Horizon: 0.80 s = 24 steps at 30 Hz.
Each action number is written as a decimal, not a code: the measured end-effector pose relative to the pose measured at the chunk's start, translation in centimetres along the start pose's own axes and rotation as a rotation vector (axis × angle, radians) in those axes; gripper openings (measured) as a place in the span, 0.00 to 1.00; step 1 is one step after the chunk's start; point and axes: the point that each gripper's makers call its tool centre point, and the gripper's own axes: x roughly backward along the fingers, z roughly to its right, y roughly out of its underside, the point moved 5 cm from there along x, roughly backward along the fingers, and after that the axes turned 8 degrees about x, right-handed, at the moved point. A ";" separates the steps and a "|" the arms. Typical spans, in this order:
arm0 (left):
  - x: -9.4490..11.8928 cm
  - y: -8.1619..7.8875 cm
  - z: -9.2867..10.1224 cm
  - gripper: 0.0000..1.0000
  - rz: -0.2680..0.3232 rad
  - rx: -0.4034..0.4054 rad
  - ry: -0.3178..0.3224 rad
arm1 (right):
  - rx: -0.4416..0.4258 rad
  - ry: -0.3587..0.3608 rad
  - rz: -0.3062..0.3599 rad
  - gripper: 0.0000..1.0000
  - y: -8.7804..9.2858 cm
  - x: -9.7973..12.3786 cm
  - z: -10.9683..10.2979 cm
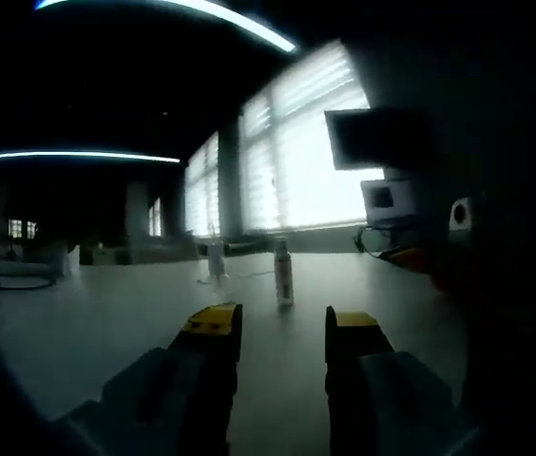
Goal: Clamp pump bottle remove cover press pump head put on cover
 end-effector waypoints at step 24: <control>-0.1 0.4 -0.6 0.28 -0.022 0.003 -0.043 | 0.025 0.010 -0.006 0.22 0.0 -0.1 -0.2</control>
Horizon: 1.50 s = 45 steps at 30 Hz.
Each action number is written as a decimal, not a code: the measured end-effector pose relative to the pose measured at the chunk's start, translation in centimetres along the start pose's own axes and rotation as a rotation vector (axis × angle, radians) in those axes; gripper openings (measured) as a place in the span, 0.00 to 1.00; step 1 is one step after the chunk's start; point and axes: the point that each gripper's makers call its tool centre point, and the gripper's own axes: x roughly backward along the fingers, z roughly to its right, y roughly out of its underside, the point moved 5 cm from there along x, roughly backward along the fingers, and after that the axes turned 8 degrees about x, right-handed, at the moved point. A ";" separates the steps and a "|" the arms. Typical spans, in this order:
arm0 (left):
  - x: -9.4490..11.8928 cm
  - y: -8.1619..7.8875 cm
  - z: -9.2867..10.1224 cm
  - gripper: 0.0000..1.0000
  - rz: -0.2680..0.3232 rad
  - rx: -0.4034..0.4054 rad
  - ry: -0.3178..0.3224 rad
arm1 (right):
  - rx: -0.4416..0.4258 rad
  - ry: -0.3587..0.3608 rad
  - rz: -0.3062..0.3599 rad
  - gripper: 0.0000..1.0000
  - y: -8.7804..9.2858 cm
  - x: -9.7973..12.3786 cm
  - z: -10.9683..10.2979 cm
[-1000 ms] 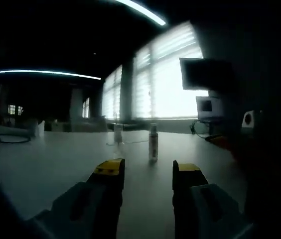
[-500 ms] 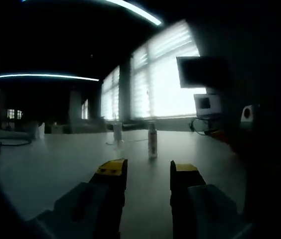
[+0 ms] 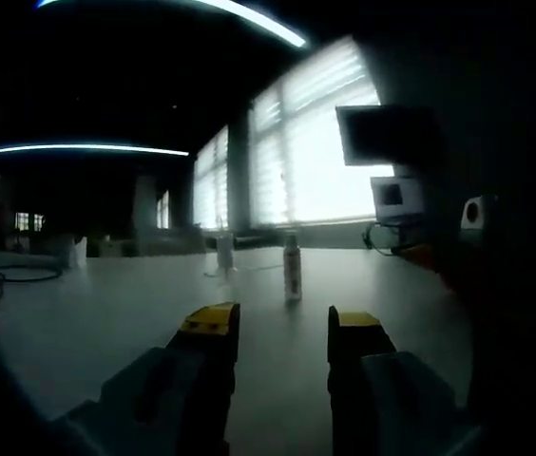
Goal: Clamp pump bottle remove cover press pump head put on cover
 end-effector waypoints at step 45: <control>-10.4 -2.2 2.0 0.28 -0.066 0.044 -0.016 | -0.012 0.022 0.002 0.21 0.2 -0.2 0.6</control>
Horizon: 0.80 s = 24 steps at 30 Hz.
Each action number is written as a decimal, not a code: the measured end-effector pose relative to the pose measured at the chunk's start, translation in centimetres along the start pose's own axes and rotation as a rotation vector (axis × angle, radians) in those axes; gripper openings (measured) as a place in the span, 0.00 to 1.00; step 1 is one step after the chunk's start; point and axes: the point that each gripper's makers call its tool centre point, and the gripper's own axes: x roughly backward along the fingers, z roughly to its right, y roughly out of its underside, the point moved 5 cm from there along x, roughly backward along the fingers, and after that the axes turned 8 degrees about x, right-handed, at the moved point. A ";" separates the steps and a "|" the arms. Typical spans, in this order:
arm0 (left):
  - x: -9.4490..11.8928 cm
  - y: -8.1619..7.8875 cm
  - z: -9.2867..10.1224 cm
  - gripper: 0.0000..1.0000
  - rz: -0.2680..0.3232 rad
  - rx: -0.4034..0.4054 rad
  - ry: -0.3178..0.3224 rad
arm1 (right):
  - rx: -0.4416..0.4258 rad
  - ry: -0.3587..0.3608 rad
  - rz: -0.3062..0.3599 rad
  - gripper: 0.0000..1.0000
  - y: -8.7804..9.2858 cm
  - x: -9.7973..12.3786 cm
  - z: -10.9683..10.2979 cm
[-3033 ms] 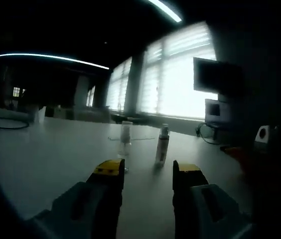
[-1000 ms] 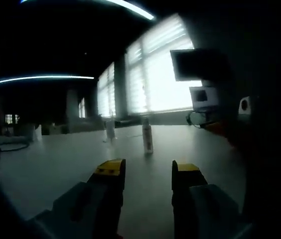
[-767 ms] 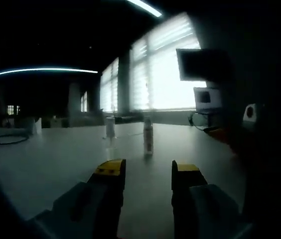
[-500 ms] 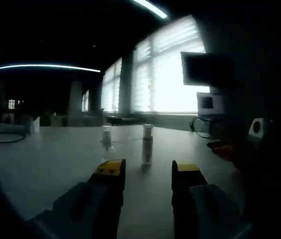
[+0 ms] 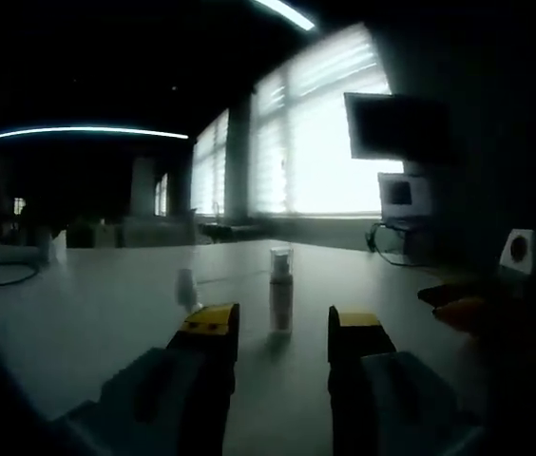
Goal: Clamp pump bottle remove cover press pump head put on cover
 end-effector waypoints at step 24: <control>-5.9 1.7 -0.1 0.27 -0.017 0.018 -0.005 | -0.002 0.000 -0.004 0.21 0.1 -0.1 0.3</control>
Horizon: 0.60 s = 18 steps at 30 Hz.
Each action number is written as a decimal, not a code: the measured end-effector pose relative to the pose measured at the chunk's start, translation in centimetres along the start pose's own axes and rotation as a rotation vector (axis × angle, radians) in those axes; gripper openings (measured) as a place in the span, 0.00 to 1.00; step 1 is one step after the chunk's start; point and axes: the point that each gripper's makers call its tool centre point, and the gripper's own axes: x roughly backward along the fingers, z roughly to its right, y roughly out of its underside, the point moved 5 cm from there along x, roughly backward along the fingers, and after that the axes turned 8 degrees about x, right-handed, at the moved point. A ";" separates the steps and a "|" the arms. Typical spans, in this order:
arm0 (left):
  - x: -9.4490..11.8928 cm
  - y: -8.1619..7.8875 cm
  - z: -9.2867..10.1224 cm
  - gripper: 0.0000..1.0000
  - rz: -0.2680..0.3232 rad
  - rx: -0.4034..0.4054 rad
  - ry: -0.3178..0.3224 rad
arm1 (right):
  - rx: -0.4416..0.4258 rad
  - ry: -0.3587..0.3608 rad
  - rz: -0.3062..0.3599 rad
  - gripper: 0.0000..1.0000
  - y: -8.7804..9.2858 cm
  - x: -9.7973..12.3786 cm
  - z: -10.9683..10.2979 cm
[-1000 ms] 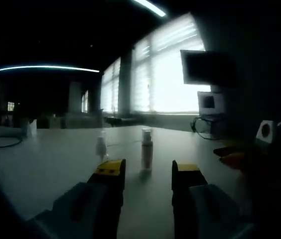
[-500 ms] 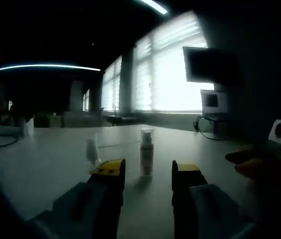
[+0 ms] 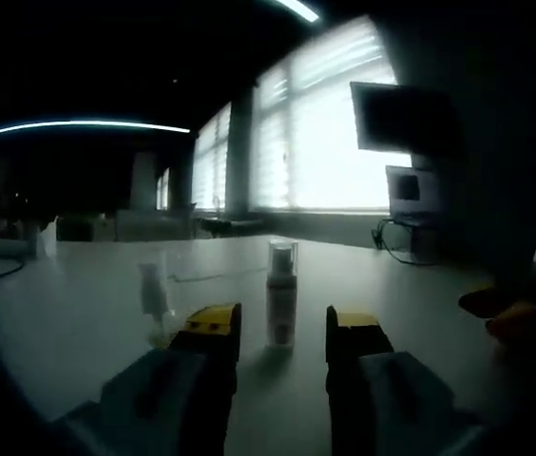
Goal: Clamp pump bottle remove cover press pump head put on cover
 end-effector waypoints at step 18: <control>-3.5 1.4 -0.3 0.28 -0.038 -0.007 0.015 | 0.016 -0.008 -0.013 0.21 0.1 -0.2 -0.2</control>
